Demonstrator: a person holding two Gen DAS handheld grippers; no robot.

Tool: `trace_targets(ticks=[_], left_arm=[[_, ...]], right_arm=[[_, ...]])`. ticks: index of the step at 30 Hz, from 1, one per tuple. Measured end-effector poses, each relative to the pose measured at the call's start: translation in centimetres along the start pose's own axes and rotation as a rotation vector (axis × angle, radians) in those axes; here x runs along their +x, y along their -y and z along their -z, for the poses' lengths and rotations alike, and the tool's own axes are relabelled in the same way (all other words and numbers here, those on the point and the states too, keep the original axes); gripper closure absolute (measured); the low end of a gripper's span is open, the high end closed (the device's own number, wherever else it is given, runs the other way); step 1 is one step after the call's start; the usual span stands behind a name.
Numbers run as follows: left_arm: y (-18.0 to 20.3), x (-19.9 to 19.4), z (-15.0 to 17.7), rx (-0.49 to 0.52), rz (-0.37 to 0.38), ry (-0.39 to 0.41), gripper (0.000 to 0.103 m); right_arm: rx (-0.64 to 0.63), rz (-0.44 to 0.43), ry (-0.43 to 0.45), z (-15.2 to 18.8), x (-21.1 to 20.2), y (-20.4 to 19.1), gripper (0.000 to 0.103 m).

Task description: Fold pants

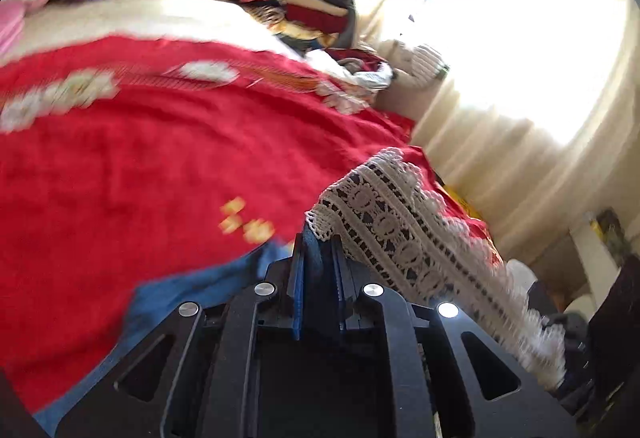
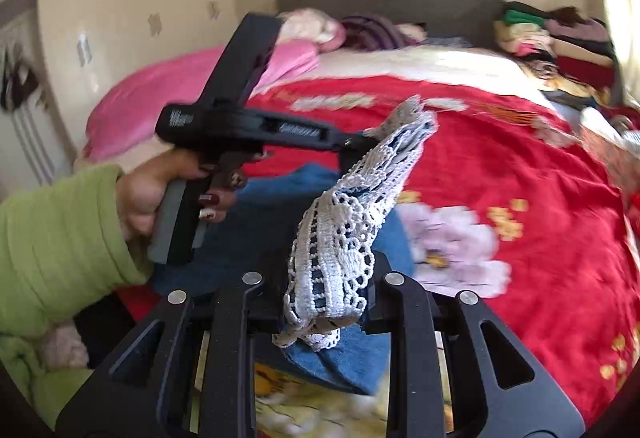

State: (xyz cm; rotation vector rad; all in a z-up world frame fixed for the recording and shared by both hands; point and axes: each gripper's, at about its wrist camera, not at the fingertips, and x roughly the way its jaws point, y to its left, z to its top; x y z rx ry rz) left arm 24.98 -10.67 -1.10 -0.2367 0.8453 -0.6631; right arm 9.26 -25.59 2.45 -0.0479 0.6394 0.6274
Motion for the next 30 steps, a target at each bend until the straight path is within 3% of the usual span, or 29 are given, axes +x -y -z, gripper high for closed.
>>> trace_targets(ticks=[4, 7, 10, 13, 16, 18, 23, 28, 30], left_arm=[[-4.9, -2.7, 1.8, -0.203, -0.095, -0.014, 0.09], [-7.3, -6.5, 2.8, -0.294, -0.107, 0.074, 0.089], [-9.0, -9.7, 4.2, -0.34, -0.116, 0.14, 0.08], [-9.9, -11.0, 5.4, -0.377, -0.097, 0.151, 0.07], [-9.5, -10.1, 5.7, -0.355, -0.099, 0.121, 0.062], [-8.9, -9.2, 5.6, -0.34, -0.081, 0.095, 0.056], [-8.8, -6.0, 4.9, -0.379, -0.043, 0.021, 0.041], [-9.6, -3.9, 5.2, -0.42, -0.069, -0.024, 0.045], [-9.4, -3.7, 5.3, -0.416, -0.08, -0.026, 0.053]], right_arm=[[-0.096, -0.004, -0.077, 0.3, 3.7, -3.8, 0.086], [-0.195, -0.002, -0.105, 0.6, 5.0, -6.9, 0.086], [-0.294, -0.022, -0.154, 1.2, 6.6, -10.1, 0.081], [-0.33, -0.101, -0.201, 2.1, 7.2, -12.1, 0.057], [-0.333, -0.175, -0.188, 2.0, 5.8, -12.5, 0.052], [-0.309, -0.163, -0.15, 1.1, 4.6, -11.2, 0.049], [-0.118, -0.006, -0.087, -2.0, 3.0, -3.3, 0.046], [0.117, 0.034, -0.19, -4.3, 6.6, 4.9, 0.046], [0.17, 0.006, -0.222, -4.9, 8.3, 6.7, 0.046]])
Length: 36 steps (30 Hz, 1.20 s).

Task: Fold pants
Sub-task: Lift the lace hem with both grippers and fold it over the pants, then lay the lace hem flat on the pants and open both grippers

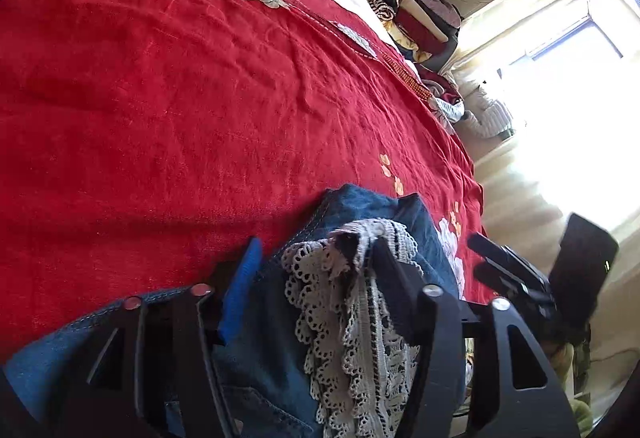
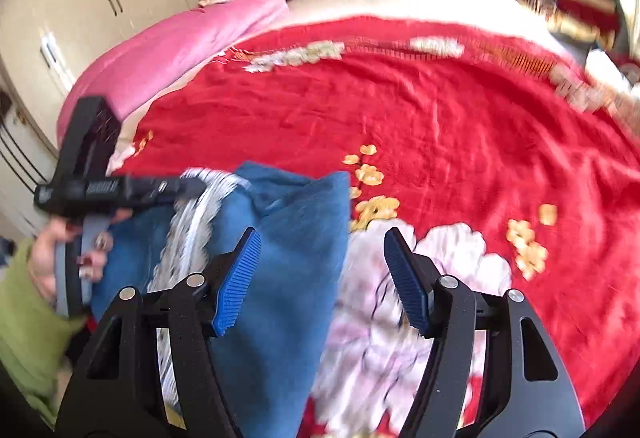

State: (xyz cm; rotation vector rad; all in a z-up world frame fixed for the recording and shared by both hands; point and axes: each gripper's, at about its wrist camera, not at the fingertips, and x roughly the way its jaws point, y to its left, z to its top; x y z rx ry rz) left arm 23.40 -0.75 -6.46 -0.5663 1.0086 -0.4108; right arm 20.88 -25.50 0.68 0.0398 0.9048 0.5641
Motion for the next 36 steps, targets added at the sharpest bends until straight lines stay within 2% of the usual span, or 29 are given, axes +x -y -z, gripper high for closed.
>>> trace_targets(ticks=[2, 3, 4, 6, 8, 9, 11, 12, 14, 17, 18, 20, 22, 24, 26, 27, 28, 29, 30, 33, 36], left_arm=[[0.0, 0.2, -0.1, -0.024, 0.027, 0.005, 0.056], [0.0, 0.4, -0.1, -0.032, 0.037, 0.01, 0.065], [0.1, 0.5, -0.2, -0.032, 0.038, 0.013, 0.069], [0.3, 0.4, 0.0, -0.016, 0.01, 0.023, 0.082], [0.5, 0.0, 0.2, -0.014, 0.01, 0.039, 0.085], [0.6, -0.5, 0.2, -0.014, 0.016, 0.052, 0.086], [1.1, -2.0, 0.5, -0.001, 0.045, 0.088, 0.087], [1.5, -2.8, 0.8, 0.013, 0.055, 0.101, 0.087], [2.5, -4.3, 1.3, 0.061, 0.052, 0.124, 0.088], [2.8, -5.2, 1.6, 0.09, 0.007, 0.153, 0.087], [2.7, -4.8, 1.5, 0.102, -0.052, 0.152, 0.087], [1.8, -3.7, 1.0, 0.095, -0.116, 0.139, 0.087], [0.4, -2.6, 0.6, 0.056, -0.124, 0.115, 0.086], [-0.2, -2.0, 0.4, 0.055, -0.143, 0.11, 0.073], [-0.3, -2.4, 0.3, 0.066, -0.139, 0.119, 0.064], [-0.4, -3.0, 0.3, 0.063, -0.129, 0.135, 0.055], [-0.4, -4.0, 0.4, 0.057, -0.115, 0.156, 0.052], [-0.3, -5.1, 0.5, 0.051, -0.109, 0.178, 0.047], [-0.2, -5.9, 0.7, 0.052, -0.105, 0.19, 0.044], [0.9, -8.8, 2.1, 0.078, -0.135, 0.224, 0.044], [1.4, -10.6, 4.5, 0.081, -0.125, 0.209, 0.044]], right_arm=[[0.013, -0.001, -0.022, -0.7, 1.2, 1.0, 0.046], [0.01, -0.011, -0.029, -0.9, 1.6, 1.2, 0.046], [0.01, -0.016, -0.038, -1.2, 2.2, 1.3, 0.046], [0.014, -0.053, -0.068, -1.9, 3.8, 1.6, 0.046], [0.021, -0.083, -0.095, -2.2, 5.4, 2.1, 0.048], [0.021, -0.1, -0.113, -2.0, 6.2, 2.2, 0.052], [0.026, -0.137, -0.108, -1.9, 7.0, 2.2, 0.083], [0.03, -0.164, -0.09, -1.9, 6.7, 2.3, 0.087], [0.02, -0.18, 0.0, -1.9, 4.9, 1.9, 0.091], [-0.02, -0.123, 0.058, -2.5, 4.3, 1.0, 0.091], [-0.056, -0.053, 0.05, -2.6, 4.8, 0.4, 0.091], [-0.084, 0.003, 0.021, -2.8, 5.8, 0.1, 0.091], [-0.11, 0.064, -0.007, -2.8, 7.1, 0.0, 0.091], [-0.121, 0.095, -0.015, -2.6, 7.4, 0.1, 0.091], [-0.104, 0.089, 0.0, -2.5, 6.7, 0.5, 0.086], [-0.091, 0.079, 0.016, -2.3, 5.9, 0.7, 0.081], [-0.077, 0.06, 0.043, -2.1, 4.7, 0.8, 0.069], [-0.069, 0.051, 0.065, -1.8, 3.7, 0.9, 0.063], [-0.065, 0.044, 0.082, -1.5, 2.9, 0.7, 0.063], [-0.071, 0.001, 0.109, 0.2, 0.3, 0.0, 0.06], [-0.092, -0.02, 0.105, 2.4, -1.6, -1.0, 0.057]])
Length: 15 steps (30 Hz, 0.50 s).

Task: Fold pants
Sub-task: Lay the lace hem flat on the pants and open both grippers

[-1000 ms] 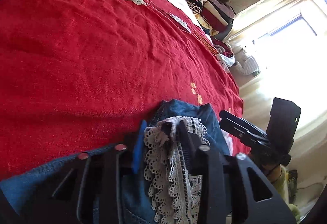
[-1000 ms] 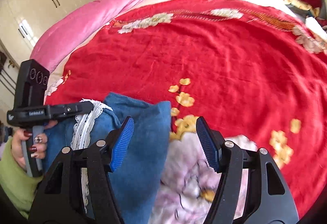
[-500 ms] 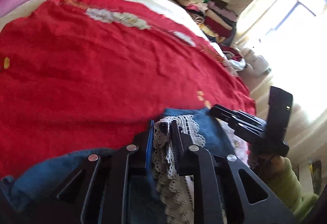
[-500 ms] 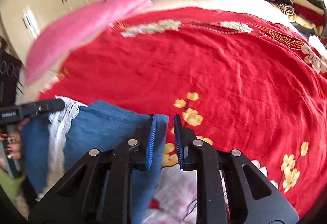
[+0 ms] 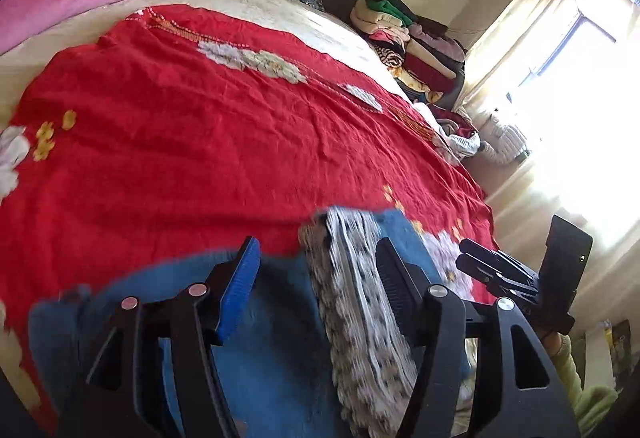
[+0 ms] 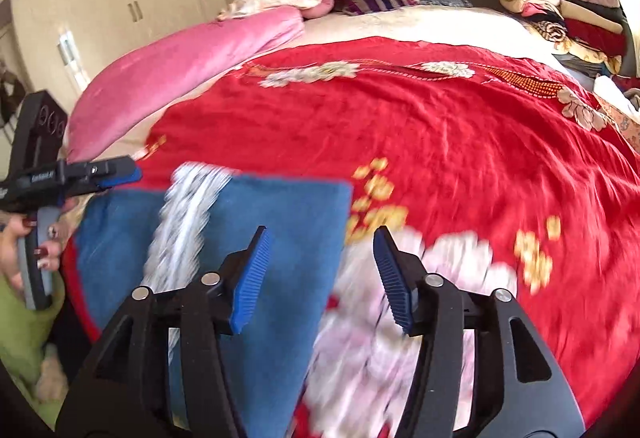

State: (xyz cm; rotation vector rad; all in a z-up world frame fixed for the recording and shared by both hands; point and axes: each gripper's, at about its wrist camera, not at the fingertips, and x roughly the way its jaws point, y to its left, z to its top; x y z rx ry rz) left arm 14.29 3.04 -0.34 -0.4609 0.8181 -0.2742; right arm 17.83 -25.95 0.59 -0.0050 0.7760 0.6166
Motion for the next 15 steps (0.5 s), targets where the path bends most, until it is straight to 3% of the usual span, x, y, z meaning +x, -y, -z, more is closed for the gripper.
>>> trace_targets(ticks=[3, 7, 12, 15], left_arm=[[0.4, -1.0, 2.8, -0.004, 0.008, -0.047, 0.044], [0.3, -0.2, 6.6, -0.081, 0.084, -0.148, 0.044], [1.4, 1.8, 9.3, -0.109, 0.079, -0.238, 0.044], [2.2, 3.1, 9.8, -0.115, 0.055, -0.263, 0.039]], right_arm=[[-0.012, -0.024, -0.019, 1.9, -1.3, -0.9, 0.056], [-0.033, -0.039, -0.071, 4.3, -1.9, -2.1, 0.056], [-0.05, -0.017, -0.105, 6.3, -2.0, -2.7, 0.051], [-0.063, -0.003, -0.128, 7.3, -1.6, -2.9, 0.046]])
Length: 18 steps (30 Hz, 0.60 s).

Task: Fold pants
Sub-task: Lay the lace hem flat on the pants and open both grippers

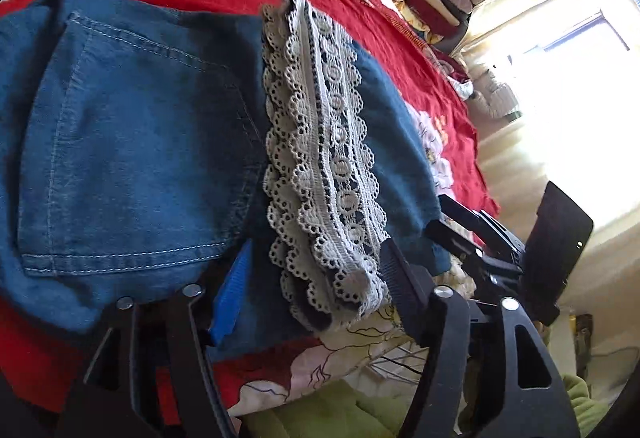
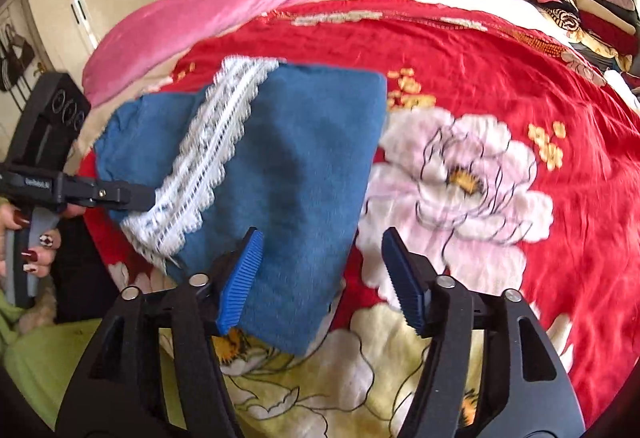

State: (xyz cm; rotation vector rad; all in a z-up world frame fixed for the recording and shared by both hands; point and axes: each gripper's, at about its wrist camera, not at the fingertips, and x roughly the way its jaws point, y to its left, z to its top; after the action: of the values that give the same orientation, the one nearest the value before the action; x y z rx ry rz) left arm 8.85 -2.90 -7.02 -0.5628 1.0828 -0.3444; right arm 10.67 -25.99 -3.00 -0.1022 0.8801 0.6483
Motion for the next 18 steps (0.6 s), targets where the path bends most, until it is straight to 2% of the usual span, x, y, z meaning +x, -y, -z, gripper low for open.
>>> trace_targets(ticks=[2, 3, 4, 5, 8, 11, 13, 15, 17, 18], left_arm=[[0.8, 0.6, 0.4, 0.015, -0.016, 0.004, 0.042], [1.2, 0.9, 0.5, 0.029, -0.007, 0.002, 0.069], [1.3, 1.0, 0.5, 0.031, 0.01, -0.004, 0.087], [1.2, 0.8, 0.5, 0.029, 0.02, -0.001, 0.09], [1.3, -0.9, 0.5, 0.073, 0.002, 0.02, 0.091], [1.3, -2.1, 0.9, 0.121, -0.076, 0.037, 0.089], [0.9, -1.6, 1.0, 0.115, -0.095, 0.027, 0.082], [0.9, -1.0, 1.2, 0.14, -0.13, 0.012, 0.07], [1.0, -0.5, 1.2, 0.153, -0.133, 0.002, 0.067], [1.1, -0.5, 1.2, 0.156, -0.137, 0.004, 0.066]], right_arm=[[-0.007, -0.003, -0.014, 0.6, 0.6, -0.4, 0.044], [-0.013, -0.002, -0.019, 0.8, 0.9, -0.6, 0.043], [-0.024, 0.01, -0.024, 0.9, 1.2, -0.9, 0.043], [-0.04, 0.03, -0.029, 1.0, 1.4, -1.2, 0.043], [-0.076, 0.042, -0.008, 0.8, 0.6, -2.1, 0.043], [-0.135, 0.075, 0.059, 0.4, -1.1, -3.5, 0.043], [-0.154, 0.07, 0.085, 0.1, -1.6, -4.2, 0.043], [-0.168, 0.048, 0.089, 0.0, -1.4, -4.8, 0.046], [-0.184, 0.008, 0.076, 0.1, -1.0, -5.4, 0.054], [-0.185, 0.001, 0.06, 0.1, -0.5, -5.6, 0.055]])
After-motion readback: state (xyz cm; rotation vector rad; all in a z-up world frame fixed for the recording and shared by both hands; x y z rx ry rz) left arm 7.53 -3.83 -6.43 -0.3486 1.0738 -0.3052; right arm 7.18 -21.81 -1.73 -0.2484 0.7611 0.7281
